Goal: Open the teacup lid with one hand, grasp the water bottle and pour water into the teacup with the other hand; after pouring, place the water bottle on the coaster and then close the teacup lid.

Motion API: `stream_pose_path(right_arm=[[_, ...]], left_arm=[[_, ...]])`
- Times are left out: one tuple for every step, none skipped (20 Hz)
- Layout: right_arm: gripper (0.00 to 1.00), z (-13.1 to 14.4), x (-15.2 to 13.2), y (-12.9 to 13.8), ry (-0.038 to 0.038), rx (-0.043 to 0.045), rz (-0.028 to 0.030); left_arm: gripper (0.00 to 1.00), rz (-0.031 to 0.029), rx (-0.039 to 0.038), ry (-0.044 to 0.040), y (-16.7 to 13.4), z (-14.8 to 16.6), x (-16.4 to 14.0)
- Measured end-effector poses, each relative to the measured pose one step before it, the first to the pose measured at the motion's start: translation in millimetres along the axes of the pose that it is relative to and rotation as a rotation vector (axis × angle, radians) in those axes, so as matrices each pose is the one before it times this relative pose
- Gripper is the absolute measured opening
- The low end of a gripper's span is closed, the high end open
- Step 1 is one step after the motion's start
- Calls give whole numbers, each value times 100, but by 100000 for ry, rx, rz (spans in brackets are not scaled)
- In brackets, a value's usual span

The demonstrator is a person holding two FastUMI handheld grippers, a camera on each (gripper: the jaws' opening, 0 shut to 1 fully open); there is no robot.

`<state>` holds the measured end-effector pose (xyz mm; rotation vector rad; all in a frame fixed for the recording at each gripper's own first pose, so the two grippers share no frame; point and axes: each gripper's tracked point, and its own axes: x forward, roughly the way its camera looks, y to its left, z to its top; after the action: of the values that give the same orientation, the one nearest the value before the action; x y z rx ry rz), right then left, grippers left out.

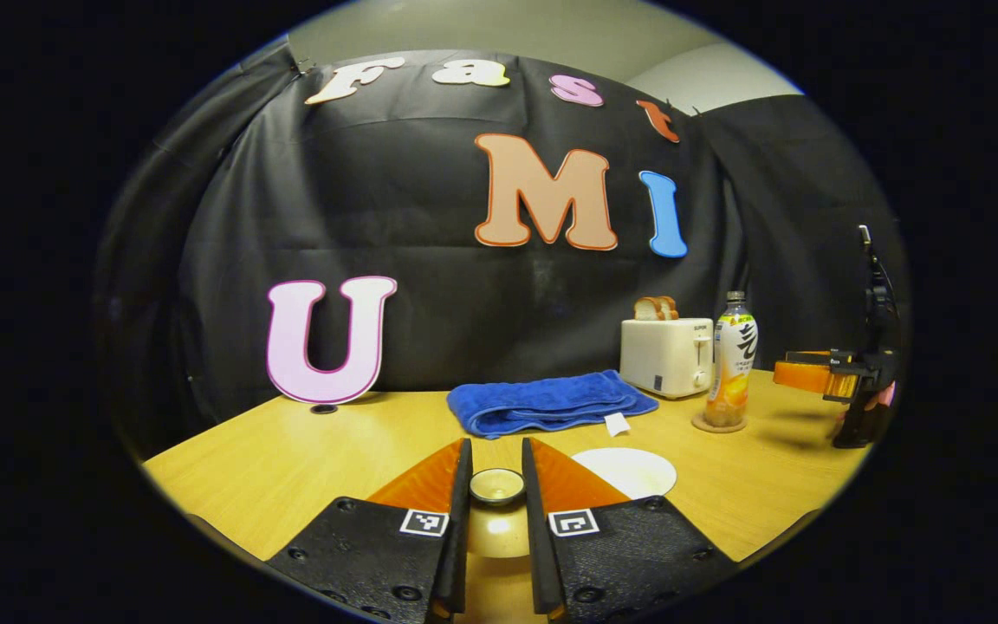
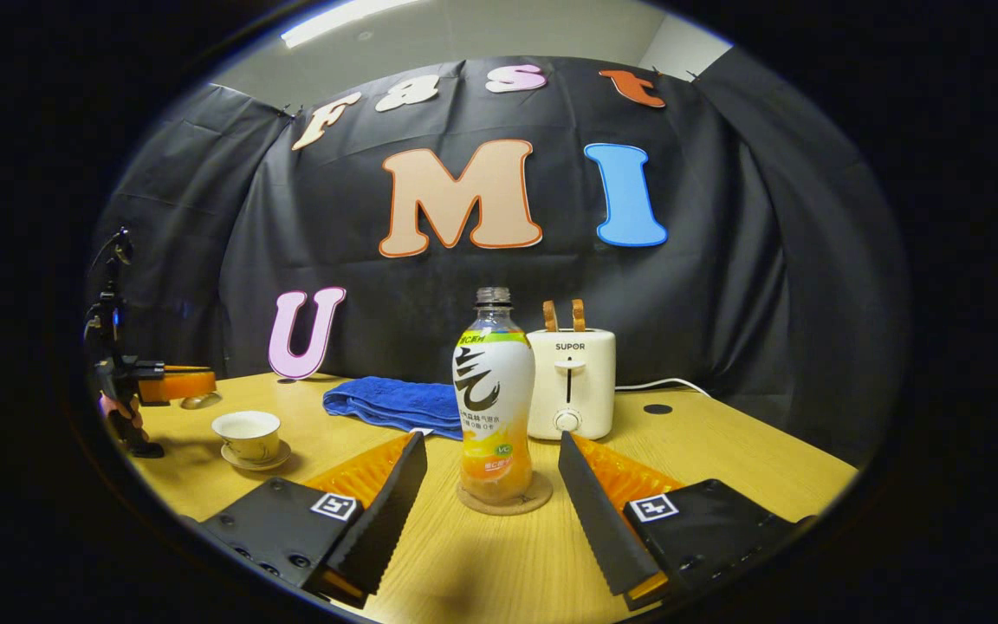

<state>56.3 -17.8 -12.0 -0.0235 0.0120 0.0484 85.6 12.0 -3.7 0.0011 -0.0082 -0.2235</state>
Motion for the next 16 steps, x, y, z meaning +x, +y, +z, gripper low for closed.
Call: stream_pose_path(right_arm=[[97, -13, -372, -57, 70, 49, 322], [100, -27, -236, 31, 79, -14, 346], [97, 30, -171, -63, 64, -12, 33], [97, -31, -180, -71, -43, 27, -192], [97, 29, -168, -110, -10, -43, -475], [97, -24, -154, -151, -21, 9, -444], [97, 27, -191, 8, -30, -5, -254], [97, -12, -157, -74, 21, -18, -169], [97, 15, -161, -159, -116, 31, -701], [94, 0, -183, -201, -31, -15, -819], [97, 74, -163, -52, -139, 47, -378], [97, -26, -125, -8, 21, -8, -73], [97, 54, -21, 92, 23, -28, 122], [100, -72, 5, -51, 6, 31, 29], [97, 23, 7, 47, 5, 23, 13], [97, -31, -50, -68, -34, -5, 34]], left_arm=[[27, -1768, -223, -273, -526, 68, 532], [28, -2141, -148, 23, -624, 20, 397], [27, -2485, -40, 462, -672, -171, 463], [27, -2128, -294, -131, -638, -159, 519], [27, -2945, -127, -152, -737, 206, 168], [27, -2742, 89, 12, -699, -14, 250], [27, -2535, 116, 18, -493, -2, 233], [27, -2001, 114, 165, -483, 44, 181], [27, -1785, 390, 438, -424, -191, 213], [27, -2272, 1262, 1350, -498, -159, 278], [27, -2466, 1519, 1812, -595, -391, 180], [27, -2324, 1818, 2655, -555, -336, 264], [27, -1919, 1691, 2705, -417, -371, 183], [27, -1205, 1581, 2694, -225, -480, 213], [27, -678, 948, 1783, -44, -253, 212], [27, -203, 618, 601, -42, 51, 173]])
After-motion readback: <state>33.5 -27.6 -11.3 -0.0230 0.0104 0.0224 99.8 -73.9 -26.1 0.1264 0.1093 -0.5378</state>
